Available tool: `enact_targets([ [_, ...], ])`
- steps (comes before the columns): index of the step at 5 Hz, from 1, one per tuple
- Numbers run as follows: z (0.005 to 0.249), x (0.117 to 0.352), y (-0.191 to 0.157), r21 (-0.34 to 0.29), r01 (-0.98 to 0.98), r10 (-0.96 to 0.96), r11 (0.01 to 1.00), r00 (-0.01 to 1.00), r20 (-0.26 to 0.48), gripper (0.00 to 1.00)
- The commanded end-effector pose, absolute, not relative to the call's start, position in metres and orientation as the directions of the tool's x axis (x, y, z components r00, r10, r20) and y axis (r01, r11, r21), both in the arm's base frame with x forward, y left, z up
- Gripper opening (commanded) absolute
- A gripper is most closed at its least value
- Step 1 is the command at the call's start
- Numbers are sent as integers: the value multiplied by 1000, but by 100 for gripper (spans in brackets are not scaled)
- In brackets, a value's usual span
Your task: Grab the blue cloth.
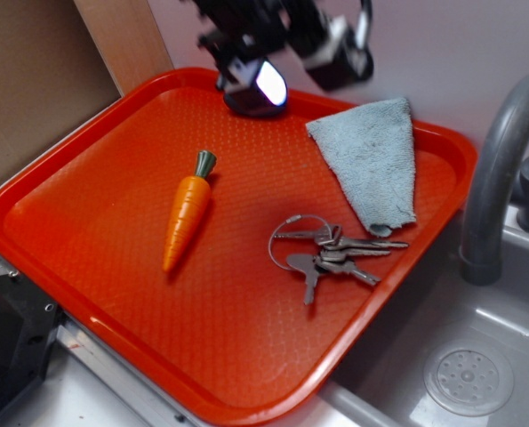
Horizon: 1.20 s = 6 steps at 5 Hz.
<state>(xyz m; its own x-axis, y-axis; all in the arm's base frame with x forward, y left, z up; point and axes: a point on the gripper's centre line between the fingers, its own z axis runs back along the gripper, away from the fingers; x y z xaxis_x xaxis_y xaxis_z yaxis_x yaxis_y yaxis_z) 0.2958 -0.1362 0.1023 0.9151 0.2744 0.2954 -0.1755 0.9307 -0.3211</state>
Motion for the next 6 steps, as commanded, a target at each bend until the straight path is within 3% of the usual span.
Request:
enact_targets([
  [1,83,341,-153,-267,-36,142,963,910,390,100],
  [3,61,360,-133,-206,-35,105,978,934,341,100],
  [4,58,366,-110,-108,-163,192,981,910,367,83],
  [5,63,365,-90,-62,-228,234,972,888,396,0],
  [6,69,361,-73,-69,-279,283,958,870,403,0],
])
